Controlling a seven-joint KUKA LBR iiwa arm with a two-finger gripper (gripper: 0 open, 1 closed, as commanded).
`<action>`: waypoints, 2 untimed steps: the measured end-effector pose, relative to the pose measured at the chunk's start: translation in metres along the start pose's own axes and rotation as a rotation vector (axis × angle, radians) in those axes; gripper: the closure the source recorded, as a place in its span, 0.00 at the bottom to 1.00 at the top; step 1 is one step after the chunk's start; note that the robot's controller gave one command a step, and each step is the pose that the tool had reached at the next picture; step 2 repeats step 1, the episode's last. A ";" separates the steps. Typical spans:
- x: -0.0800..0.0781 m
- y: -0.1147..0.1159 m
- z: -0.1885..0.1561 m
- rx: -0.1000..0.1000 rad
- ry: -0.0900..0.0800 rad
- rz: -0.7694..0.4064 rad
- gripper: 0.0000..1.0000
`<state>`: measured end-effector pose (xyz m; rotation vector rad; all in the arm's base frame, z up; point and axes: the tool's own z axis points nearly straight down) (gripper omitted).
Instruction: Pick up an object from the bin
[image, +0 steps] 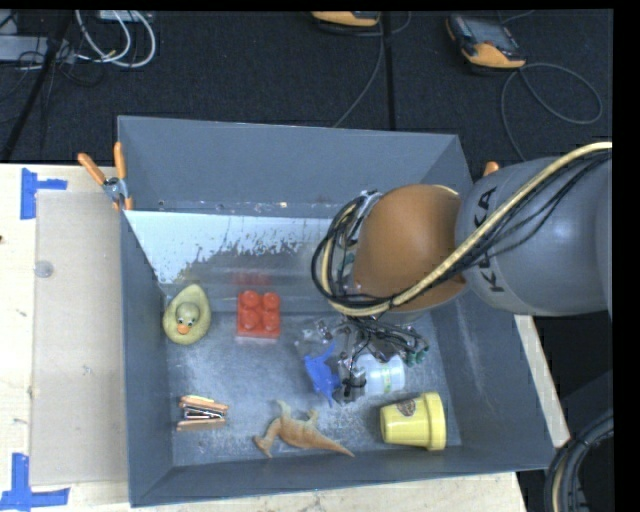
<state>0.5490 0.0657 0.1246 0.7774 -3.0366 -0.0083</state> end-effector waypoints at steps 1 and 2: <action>0.000 0.000 -0.016 0.001 -0.002 -0.001 1.00; 0.000 0.000 -0.016 0.001 -0.002 -0.001 1.00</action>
Offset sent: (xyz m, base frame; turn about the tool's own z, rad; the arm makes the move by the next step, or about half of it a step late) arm -0.0212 0.0022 -0.0546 -0.3435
